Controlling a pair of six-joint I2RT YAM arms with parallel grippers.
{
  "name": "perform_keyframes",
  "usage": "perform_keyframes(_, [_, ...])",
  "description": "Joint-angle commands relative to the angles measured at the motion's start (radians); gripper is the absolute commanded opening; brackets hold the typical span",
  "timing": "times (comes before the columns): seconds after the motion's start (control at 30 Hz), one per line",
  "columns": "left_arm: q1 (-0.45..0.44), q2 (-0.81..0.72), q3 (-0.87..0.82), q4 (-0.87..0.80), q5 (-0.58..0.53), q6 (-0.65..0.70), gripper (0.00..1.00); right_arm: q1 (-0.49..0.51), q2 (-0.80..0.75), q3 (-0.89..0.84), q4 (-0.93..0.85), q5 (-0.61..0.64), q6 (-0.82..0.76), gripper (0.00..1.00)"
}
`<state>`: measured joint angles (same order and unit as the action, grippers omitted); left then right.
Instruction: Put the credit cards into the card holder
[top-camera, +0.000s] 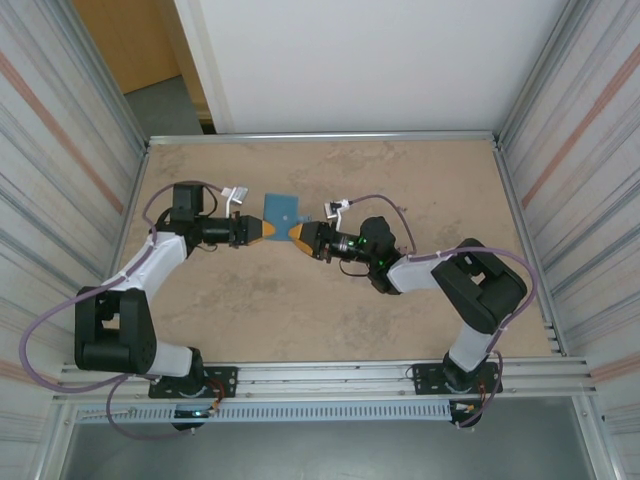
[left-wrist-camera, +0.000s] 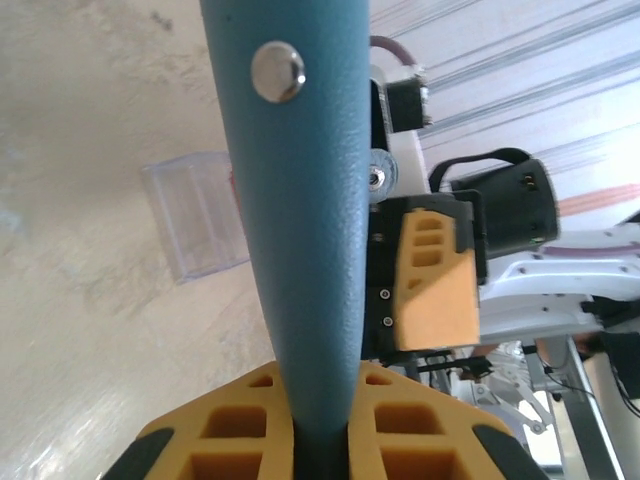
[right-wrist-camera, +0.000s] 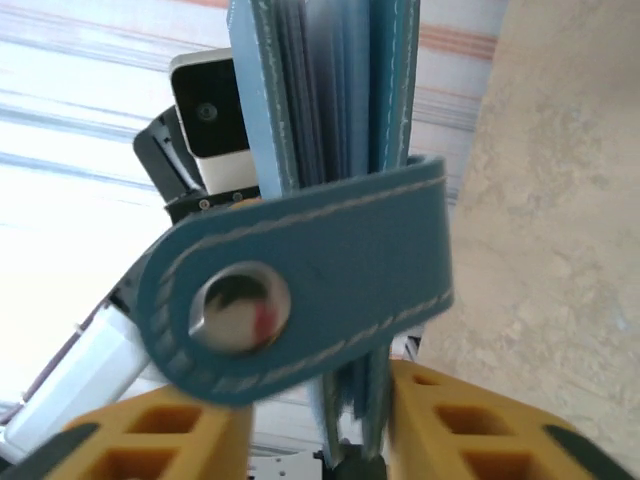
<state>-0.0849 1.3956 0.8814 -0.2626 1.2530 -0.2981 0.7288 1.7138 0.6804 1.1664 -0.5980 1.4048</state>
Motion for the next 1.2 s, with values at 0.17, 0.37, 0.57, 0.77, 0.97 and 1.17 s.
perform_keyframes(0.17, [-0.020,-0.020,0.039,-0.416,-0.176,0.318,0.00,-0.010,-0.351,-0.023,-0.717,0.081,-0.385,0.48])
perform_keyframes(0.37, [-0.213,0.012,0.064,-0.515,-0.444,0.570,0.00,-0.035,-0.477,0.063,-1.257,0.281,-0.526,0.41])
perform_keyframes(0.57, [-0.245,0.115,0.099,-0.545,-0.508,0.595,0.00,-0.020,-0.377,0.111,-1.410,0.359,-0.485,0.21])
perform_keyframes(0.77, [-0.243,0.245,0.130,-0.538,-0.522,0.506,0.00,0.047,-0.256,0.209,-1.484,0.406,-0.503,0.18])
perform_keyframes(0.97, [-0.242,0.289,0.140,-0.518,-0.612,0.439,0.00,0.068,-0.146,0.243,-1.443,0.414,-0.494,0.15])
perform_keyframes(1.17, [-0.230,0.294,0.128,-0.499,-0.614,0.421,0.00,0.095,-0.013,0.314,-1.428,0.372,-0.504,0.13])
